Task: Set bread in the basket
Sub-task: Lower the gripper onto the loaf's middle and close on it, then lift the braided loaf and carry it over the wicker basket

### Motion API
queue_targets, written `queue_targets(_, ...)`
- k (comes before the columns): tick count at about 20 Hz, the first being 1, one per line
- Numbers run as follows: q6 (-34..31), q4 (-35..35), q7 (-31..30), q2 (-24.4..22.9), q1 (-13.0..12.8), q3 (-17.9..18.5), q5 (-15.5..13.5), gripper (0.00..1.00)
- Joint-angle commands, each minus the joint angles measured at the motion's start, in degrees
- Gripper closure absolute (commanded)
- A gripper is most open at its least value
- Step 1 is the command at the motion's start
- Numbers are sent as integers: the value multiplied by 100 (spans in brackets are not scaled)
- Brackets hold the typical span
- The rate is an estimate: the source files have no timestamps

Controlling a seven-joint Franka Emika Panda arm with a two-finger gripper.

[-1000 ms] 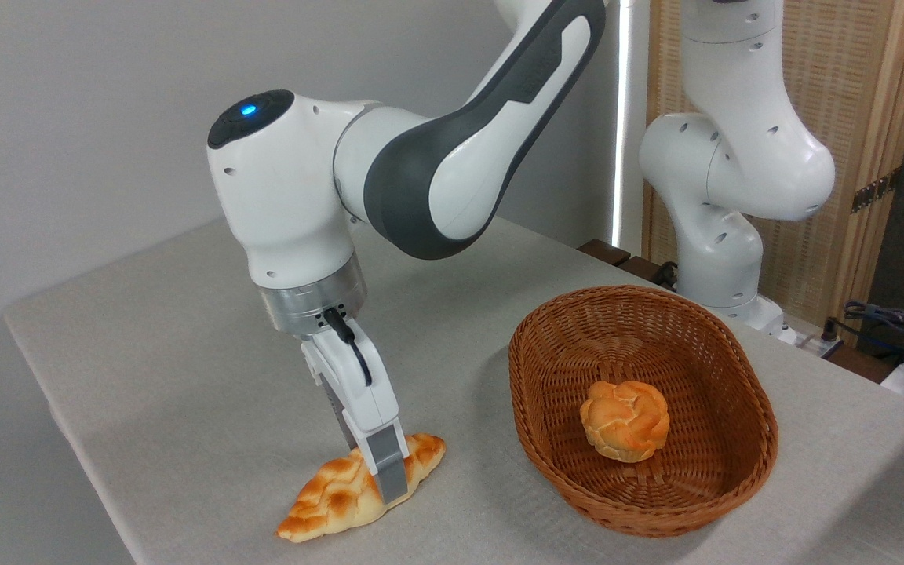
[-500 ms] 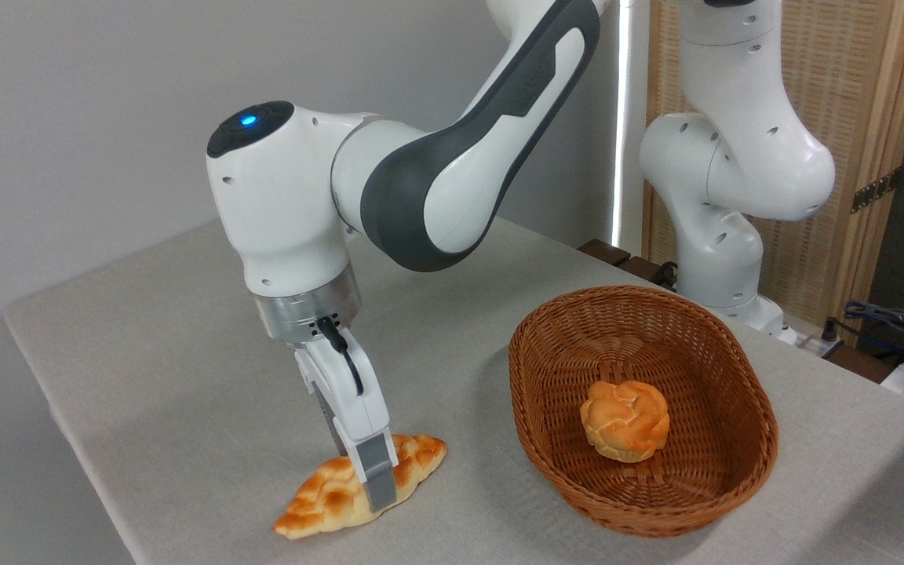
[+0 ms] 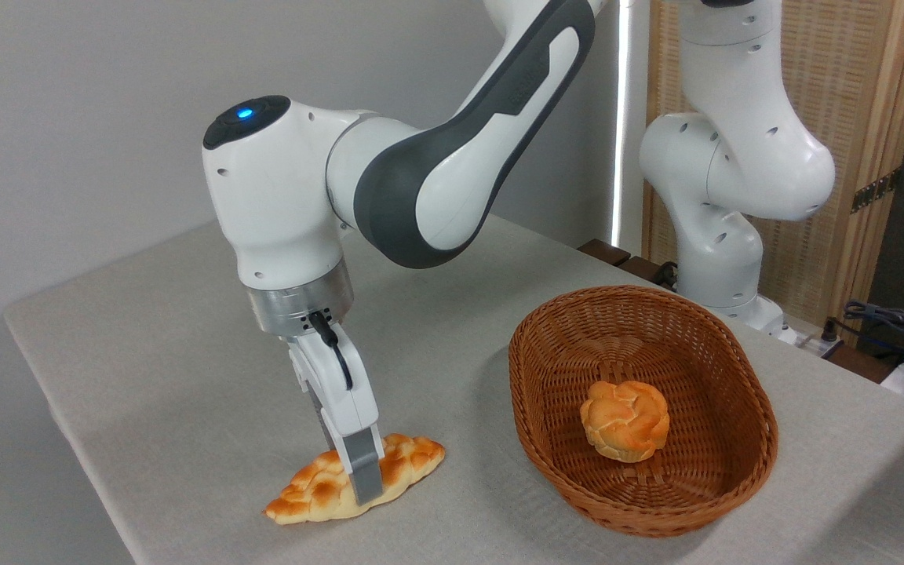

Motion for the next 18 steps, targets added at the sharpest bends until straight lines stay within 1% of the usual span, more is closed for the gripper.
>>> queue_targets(1,83,26,72,-34,4,-15,-6,100)
queue_targets(4,30,70,63,-78,3,-6,-50,100)
queue_targets(7,-144,114,63,-271,12,56,-392,100)
queue_targets(8,-415,253,54,-315,21,73,-497,100)
queue_targets(11,-1601,710,63,-455,39,292,-709,100)
queue_targets(13,-2077,694,81,-858,135,337,-753,100)
queue_targets(16,-2911,624,81,-1465,153,363,-745,100)
queue_targets(18,-3177,283,98,-1878,162,416,-710,100)
